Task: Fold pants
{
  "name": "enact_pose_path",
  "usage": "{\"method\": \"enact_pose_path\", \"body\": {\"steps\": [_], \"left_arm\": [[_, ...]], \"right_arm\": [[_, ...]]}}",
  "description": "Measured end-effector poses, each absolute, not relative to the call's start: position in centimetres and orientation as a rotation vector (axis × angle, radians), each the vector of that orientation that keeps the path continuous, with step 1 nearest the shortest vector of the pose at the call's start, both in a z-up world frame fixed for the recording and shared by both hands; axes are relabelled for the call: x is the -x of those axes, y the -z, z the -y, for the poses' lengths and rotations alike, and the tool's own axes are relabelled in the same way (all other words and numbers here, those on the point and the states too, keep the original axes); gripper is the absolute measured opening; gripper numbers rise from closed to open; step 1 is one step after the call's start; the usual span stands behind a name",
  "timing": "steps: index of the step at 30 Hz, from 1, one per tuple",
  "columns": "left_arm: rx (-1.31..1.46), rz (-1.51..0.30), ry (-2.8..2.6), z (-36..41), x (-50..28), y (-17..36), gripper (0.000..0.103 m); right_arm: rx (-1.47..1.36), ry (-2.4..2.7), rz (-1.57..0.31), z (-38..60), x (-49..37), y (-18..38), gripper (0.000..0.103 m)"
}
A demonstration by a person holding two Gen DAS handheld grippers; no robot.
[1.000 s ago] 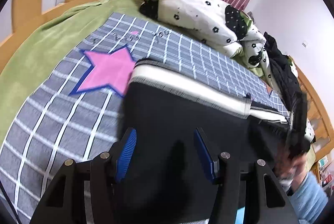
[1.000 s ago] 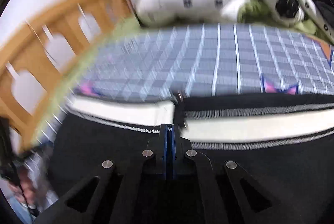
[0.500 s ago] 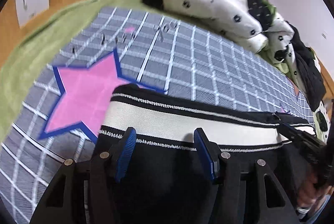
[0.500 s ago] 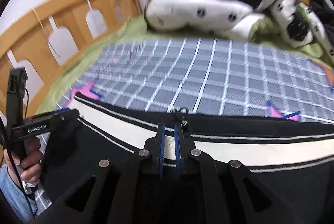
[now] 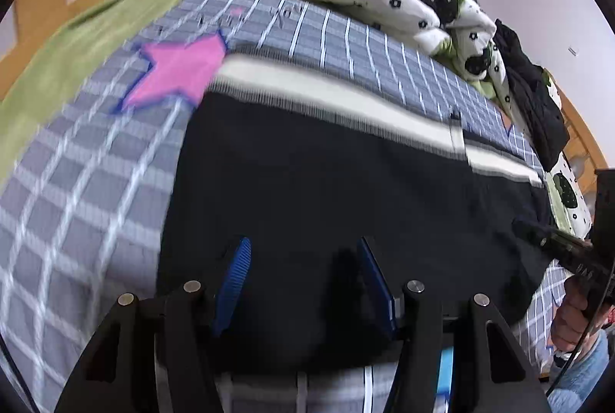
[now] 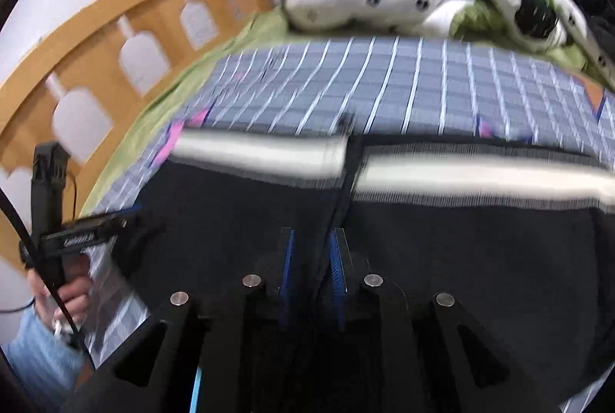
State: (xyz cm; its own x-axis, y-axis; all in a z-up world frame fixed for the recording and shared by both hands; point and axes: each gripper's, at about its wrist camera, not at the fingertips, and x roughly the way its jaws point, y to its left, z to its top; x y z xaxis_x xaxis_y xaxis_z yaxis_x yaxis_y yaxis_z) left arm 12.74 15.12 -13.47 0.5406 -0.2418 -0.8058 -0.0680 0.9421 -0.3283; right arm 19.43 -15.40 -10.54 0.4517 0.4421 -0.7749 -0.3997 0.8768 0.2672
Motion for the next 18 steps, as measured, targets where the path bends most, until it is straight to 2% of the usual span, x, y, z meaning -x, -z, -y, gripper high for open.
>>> {"method": "enact_pose_path", "body": {"steps": [2, 5, 8, 13, 14, 17, 18], "left_arm": [[0.314, -0.976, 0.07, -14.7, -11.3, 13.1, 0.055], [0.329, -1.038, 0.063, -14.1, -10.5, 11.8, 0.055], [0.334, -1.004, 0.096, -13.5, -8.7, 8.7, 0.055], [0.286, -0.928, 0.085, -12.1, -6.1, 4.4, 0.055], [0.302, -0.919, 0.099, -12.0, -5.6, 3.6, 0.055], [0.336, -0.89, 0.141, -11.0, -4.3, 0.9, 0.055], [0.334, -0.873, 0.147, -10.6, -3.9, 0.1, 0.055]], "right_arm": [[-0.027, -0.528, -1.044, 15.5, -17.9, 12.2, 0.018], [-0.019, -0.508, -1.107, 15.5, -16.2, 14.1, 0.018], [-0.069, -0.481, -1.1, 16.3, -15.3, 11.7, 0.019], [-0.074, -0.39, -0.968, 17.9, -12.6, 5.6, 0.02], [-0.072, -0.374, -0.953, 18.1, -12.1, 4.8, 0.021], [-0.11, -0.295, -0.872, 19.0, -10.3, 2.1, 0.038], [-0.125, -0.265, -0.837, 19.2, -9.8, 1.4, 0.039]]}}
